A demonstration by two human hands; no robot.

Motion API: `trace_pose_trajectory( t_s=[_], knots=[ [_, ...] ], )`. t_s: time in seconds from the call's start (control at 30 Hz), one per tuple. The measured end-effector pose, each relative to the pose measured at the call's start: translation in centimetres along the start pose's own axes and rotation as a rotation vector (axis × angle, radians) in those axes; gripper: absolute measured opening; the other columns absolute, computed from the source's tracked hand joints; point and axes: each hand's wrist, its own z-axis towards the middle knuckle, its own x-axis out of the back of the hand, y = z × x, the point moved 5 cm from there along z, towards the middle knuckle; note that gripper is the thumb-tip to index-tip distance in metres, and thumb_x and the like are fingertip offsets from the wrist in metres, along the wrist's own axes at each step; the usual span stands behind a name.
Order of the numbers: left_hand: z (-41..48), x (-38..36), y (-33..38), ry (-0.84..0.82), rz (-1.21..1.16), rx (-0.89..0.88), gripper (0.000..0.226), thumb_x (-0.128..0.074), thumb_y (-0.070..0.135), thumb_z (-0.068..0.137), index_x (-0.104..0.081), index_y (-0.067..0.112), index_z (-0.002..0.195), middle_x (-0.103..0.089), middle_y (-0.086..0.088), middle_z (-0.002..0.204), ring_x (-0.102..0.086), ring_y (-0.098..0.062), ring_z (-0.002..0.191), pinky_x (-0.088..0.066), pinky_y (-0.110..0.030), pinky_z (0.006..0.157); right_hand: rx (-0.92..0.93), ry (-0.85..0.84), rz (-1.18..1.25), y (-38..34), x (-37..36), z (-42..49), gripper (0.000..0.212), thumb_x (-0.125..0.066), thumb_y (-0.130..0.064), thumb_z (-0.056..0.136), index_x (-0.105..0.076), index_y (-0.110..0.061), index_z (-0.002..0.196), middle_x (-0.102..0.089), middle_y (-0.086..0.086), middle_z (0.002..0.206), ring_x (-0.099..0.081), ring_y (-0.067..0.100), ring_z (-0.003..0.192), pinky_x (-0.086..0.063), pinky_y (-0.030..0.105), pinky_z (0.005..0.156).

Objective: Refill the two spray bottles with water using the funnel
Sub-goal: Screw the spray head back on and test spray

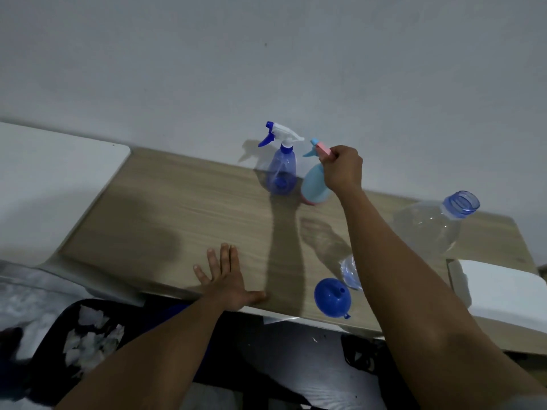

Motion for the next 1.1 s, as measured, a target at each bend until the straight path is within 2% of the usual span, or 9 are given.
trace_pose_trajectory(
  t_s=[0.13, 0.33, 0.53, 0.63, 0.77, 0.9, 0.93, 1.03, 1.1],
  knots=[
    [0.0, 0.1, 0.0, 0.003, -0.01, 0.011, 0.15, -0.056, 0.092, 0.051, 0.038, 0.019, 0.144, 0.049, 0.001, 0.148, 0.046, -0.033, 0.135, 0.022, -0.066, 0.107, 0.036, -0.08, -0.089, 0.0, -1.3, 2.5, 0.019, -0.061, -0.013, 0.092, -0.073, -0.003, 0.104, -0.072, 0.017, 0.103, -0.066, 0.031, 0.095, -0.036, 0.024, 0.068],
    [0.2, -0.1, 0.0, 0.003, -0.006, 0.039, 0.151, -0.059, 0.09, 0.052, 0.039, 0.02, 0.143, 0.05, 0.002, 0.146, 0.047, -0.031, 0.134, 0.022, -0.066, 0.107, 0.1, -0.103, -0.142, -0.4, -2.2, 4.4, 0.019, -0.063, -0.012, 0.093, -0.074, -0.001, 0.105, -0.072, 0.017, 0.102, -0.062, 0.026, 0.084, -0.036, 0.024, 0.067],
    [0.3, -0.1, 0.1, 0.015, -0.018, 0.037, 0.15, -0.059, 0.09, 0.053, 0.039, 0.02, 0.143, 0.05, 0.002, 0.146, 0.048, -0.03, 0.133, 0.024, -0.065, 0.107, 0.151, -0.107, -0.14, -0.2, -2.6, 4.8, 0.023, -0.057, 0.0, 0.089, -0.072, 0.002, 0.107, -0.07, 0.023, 0.103, -0.065, 0.038, 0.094, -0.037, 0.025, 0.066],
    [0.4, -0.1, 0.0, 0.022, -0.018, 0.04, 0.15, -0.059, 0.09, 0.052, 0.039, 0.021, 0.143, 0.05, 0.003, 0.146, 0.047, -0.03, 0.134, 0.025, -0.064, 0.107, 0.116, -0.098, -0.107, 0.0, -2.7, 4.8, 0.037, -0.06, -0.005, 0.092, -0.062, -0.006, 0.129, -0.063, 0.021, 0.124, -0.062, 0.035, 0.111, -0.047, 0.028, 0.083],
    [0.3, 0.0, 0.0, 0.023, -0.025, 0.016, 0.15, -0.055, 0.093, 0.051, 0.039, 0.02, 0.143, 0.05, 0.002, 0.146, 0.047, -0.031, 0.134, 0.025, -0.064, 0.107, 0.015, 0.004, 0.04, -0.2, -1.5, 3.1, 0.064, -0.061, -0.009, 0.093, -0.034, -0.017, 0.151, -0.038, 0.014, 0.144, -0.047, 0.031, 0.129, -0.044, 0.037, 0.104],
    [0.1, 0.0, -0.2, 0.028, -0.018, 0.008, 0.148, -0.053, 0.093, 0.053, 0.04, 0.02, 0.142, 0.05, 0.002, 0.147, 0.047, -0.031, 0.134, 0.023, -0.066, 0.107, 0.088, 0.122, 0.181, 0.2, -0.2, -4.3, 0.053, -0.058, -0.004, 0.093, -0.043, -0.01, 0.143, -0.044, 0.014, 0.137, -0.051, 0.021, 0.119, -0.04, 0.022, 0.096],
    [0.1, 0.0, -0.2, 0.028, -0.016, 0.011, 0.148, -0.054, 0.093, 0.053, 0.04, 0.021, 0.142, 0.05, 0.002, 0.147, 0.047, -0.031, 0.134, 0.023, -0.066, 0.107, 0.128, 0.104, 0.213, 0.6, -0.3, -6.9, 0.051, -0.058, -0.001, 0.091, -0.047, -0.008, 0.14, -0.047, 0.014, 0.133, -0.053, 0.02, 0.115, -0.042, 0.023, 0.096],
    [0.1, 0.1, -0.2, 0.034, -0.017, 0.018, 0.152, -0.054, 0.095, 0.049, 0.04, 0.022, 0.142, 0.05, 0.004, 0.147, 0.045, -0.03, 0.136, 0.024, -0.065, 0.107, 0.27, 0.045, 0.214, 3.4, -1.0, -14.2, 0.039, -0.06, 0.003, 0.087, -0.059, -0.005, 0.125, -0.056, 0.013, 0.118, -0.06, 0.026, 0.104, -0.052, 0.044, 0.093],
    [0.0, -0.1, -0.1, 0.066, -0.027, 0.016, 0.152, -0.056, 0.095, 0.047, 0.038, 0.022, 0.143, 0.047, 0.003, 0.149, 0.043, -0.03, 0.137, 0.022, -0.064, 0.108, 0.308, 0.002, 0.148, 6.0, -0.5, -18.0, 0.029, -0.059, -0.001, 0.089, -0.063, -0.007, 0.117, -0.06, 0.009, 0.112, -0.061, 0.022, 0.101, -0.053, 0.045, 0.09]
  ],
)
